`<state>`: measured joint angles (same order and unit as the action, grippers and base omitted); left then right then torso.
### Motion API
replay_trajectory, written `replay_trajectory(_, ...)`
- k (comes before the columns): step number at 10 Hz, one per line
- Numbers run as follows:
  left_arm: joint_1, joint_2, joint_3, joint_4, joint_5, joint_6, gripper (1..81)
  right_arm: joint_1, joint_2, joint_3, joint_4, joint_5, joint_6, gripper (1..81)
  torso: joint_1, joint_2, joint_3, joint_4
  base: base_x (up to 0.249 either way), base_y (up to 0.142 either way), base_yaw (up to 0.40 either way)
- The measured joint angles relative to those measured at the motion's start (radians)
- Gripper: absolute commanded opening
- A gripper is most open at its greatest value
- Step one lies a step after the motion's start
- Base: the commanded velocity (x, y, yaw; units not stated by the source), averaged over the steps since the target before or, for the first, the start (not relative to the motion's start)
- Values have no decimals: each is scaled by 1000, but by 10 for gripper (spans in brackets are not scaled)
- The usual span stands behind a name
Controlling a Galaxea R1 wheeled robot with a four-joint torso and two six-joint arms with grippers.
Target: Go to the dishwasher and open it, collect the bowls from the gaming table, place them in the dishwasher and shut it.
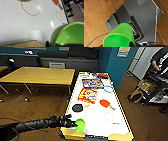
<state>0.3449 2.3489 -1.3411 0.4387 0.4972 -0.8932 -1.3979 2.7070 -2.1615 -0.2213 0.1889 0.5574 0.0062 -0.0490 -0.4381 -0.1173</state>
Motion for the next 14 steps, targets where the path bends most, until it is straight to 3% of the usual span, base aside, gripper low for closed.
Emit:
replay_trajectory(2, 59, -140, 102, 37, 13, 0, 10, -2, 0, 0, 0, 0, -3, 10, 0, 0, 46, 0, 0, 0, 0)
replay_trajectory(6, 317, -229, 160, 147, -38, 1, 10, -16, 27, -55, -1, -6, -3, 10, -1, 0, 139, 0, 0, 0, 0)
replay_trajectory(11, 692, -194, -14, 326, -197, 2, 10, -35, 84, -148, -26, -28, -6, 10, -4, -2, 257, 0, 0, 0, 0)
replay_trajectory(14, 805, -124, -157, 416, -291, 4, 10, -43, 93, -180, -31, -31, -6, 10, -5, -3, 269, 0, 0, 0, 0)
